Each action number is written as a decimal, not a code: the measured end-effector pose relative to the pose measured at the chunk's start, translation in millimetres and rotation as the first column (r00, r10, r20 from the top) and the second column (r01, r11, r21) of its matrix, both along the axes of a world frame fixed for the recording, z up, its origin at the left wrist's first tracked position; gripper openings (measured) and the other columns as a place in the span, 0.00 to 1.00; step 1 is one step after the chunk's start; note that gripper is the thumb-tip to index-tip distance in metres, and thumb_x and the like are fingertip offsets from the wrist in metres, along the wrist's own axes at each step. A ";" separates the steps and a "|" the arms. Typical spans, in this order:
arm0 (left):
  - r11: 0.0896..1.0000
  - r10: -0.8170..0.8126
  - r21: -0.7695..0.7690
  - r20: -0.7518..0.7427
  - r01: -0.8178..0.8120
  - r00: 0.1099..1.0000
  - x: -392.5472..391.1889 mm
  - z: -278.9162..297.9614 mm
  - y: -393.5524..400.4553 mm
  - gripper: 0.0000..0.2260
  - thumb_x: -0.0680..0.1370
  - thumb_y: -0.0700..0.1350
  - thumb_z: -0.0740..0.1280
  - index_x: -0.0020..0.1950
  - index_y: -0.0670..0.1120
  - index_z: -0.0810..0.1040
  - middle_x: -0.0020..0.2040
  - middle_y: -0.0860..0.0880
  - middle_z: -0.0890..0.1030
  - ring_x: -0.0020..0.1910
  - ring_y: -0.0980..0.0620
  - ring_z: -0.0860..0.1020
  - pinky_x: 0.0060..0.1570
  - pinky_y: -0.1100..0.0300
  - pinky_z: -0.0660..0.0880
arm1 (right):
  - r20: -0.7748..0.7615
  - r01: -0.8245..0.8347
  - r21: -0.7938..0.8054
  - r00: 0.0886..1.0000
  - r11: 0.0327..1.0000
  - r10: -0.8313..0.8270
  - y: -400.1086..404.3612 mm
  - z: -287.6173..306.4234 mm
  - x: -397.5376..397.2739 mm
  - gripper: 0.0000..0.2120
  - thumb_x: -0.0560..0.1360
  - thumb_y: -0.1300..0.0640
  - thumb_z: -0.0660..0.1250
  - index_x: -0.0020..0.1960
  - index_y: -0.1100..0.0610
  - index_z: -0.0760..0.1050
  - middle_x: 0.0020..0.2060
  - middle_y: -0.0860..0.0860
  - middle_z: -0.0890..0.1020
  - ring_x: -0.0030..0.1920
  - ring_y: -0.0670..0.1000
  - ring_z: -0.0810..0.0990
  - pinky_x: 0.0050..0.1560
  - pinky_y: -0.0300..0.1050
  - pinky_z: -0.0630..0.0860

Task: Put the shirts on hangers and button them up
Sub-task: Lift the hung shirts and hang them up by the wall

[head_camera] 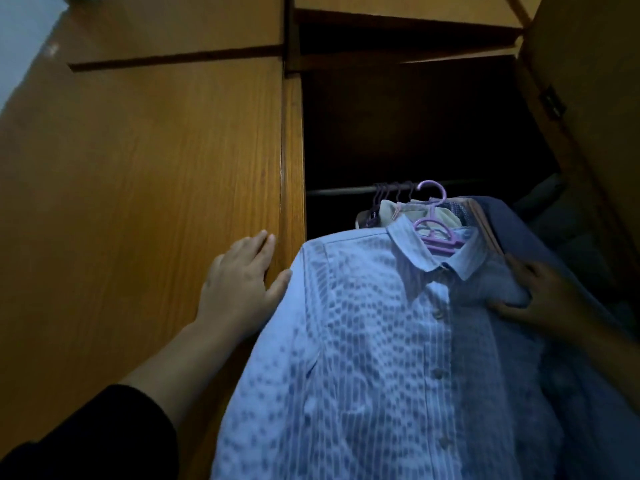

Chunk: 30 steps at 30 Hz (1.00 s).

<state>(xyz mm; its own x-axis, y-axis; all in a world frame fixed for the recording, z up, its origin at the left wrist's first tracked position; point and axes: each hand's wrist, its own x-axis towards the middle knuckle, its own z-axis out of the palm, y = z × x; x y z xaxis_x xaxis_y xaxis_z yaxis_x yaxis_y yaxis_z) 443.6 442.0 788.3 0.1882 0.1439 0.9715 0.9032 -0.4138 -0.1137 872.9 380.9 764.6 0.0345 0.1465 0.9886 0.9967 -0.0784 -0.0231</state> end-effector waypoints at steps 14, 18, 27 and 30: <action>0.997 -0.022 0.077 0.021 0.020 1.000 2.5 0.1 11.0 0.35 0.73 0.63 0.47 0.75 0.45 0.64 0.76 0.47 0.62 0.75 0.47 0.59 0.72 0.50 0.57 | 0.116 0.274 0.095 0.952 0.957 -0.284 19.8 35.1 -24.0 0.41 0.60 0.35 0.72 0.58 0.68 0.75 0.41 0.66 0.79 0.39 0.66 0.79 0.37 0.55 0.77; 0.990 -0.059 0.129 0.002 0.058 0.998 0.4 -2.1 17.9 0.35 0.73 0.63 0.52 0.73 0.42 0.67 0.74 0.45 0.67 0.73 0.44 0.63 0.68 0.51 0.59 | 0.152 0.299 0.108 0.938 0.948 -0.313 28.8 64.1 -48.5 0.45 0.51 0.42 0.82 0.59 0.68 0.75 0.43 0.65 0.80 0.45 0.66 0.79 0.41 0.54 0.77; 0.971 -0.125 0.204 -0.001 0.123 0.992 -0.6 -2.7 24.2 0.33 0.73 0.61 0.54 0.72 0.42 0.69 0.73 0.45 0.68 0.73 0.45 0.64 0.68 0.51 0.59 | 0.199 0.455 0.140 0.857 0.879 -0.475 54.7 124.1 -76.9 0.39 0.62 0.34 0.71 0.63 0.58 0.71 0.57 0.54 0.78 0.57 0.58 0.75 0.55 0.50 0.68; 0.962 -0.148 0.234 0.007 0.142 0.989 0.8 -2.1 25.7 0.32 0.73 0.61 0.55 0.71 0.42 0.70 0.72 0.45 0.69 0.72 0.44 0.65 0.68 0.51 0.59 | 0.208 0.527 0.136 0.812 0.839 -0.545 65.6 133.5 -84.1 0.40 0.65 0.29 0.64 0.67 0.54 0.66 0.61 0.50 0.75 0.59 0.54 0.72 0.53 0.48 0.66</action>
